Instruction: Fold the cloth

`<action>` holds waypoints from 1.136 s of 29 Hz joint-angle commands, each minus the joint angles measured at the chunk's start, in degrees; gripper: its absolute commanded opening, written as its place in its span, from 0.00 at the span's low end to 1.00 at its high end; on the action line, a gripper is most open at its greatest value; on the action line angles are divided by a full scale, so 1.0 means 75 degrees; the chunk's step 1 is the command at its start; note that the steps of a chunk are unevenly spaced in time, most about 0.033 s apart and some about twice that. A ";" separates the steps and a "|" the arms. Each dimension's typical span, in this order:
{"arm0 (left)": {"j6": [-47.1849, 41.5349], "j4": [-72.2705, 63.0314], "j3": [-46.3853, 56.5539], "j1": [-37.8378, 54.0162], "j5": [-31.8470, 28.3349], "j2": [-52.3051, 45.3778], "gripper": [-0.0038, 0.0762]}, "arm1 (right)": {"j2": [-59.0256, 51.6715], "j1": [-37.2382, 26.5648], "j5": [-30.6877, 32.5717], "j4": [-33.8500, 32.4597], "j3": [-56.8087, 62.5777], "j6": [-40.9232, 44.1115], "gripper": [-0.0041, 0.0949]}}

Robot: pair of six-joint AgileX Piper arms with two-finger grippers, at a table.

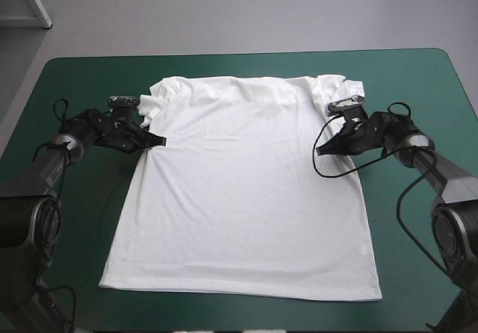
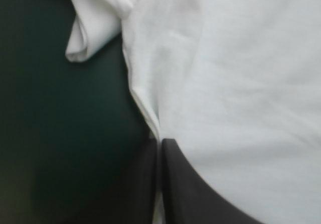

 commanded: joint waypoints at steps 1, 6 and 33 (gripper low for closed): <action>0.0021 -0.0333 -0.0784 -0.0022 -0.0239 -0.0691 0.07 | -0.1118 -0.0001 -0.0635 0.0058 -0.0662 -0.0104 0.03; -0.0008 -0.0302 -0.2183 -0.0022 0.0097 -0.1057 0.07 | -0.1805 -0.0074 -0.0654 0.0001 -0.1619 -0.0182 0.02; -0.0254 -0.0206 -0.6273 -0.0022 0.0200 -0.0877 0.07 | -0.1343 -0.0779 -0.0716 0.0296 -0.4905 -0.0104 0.02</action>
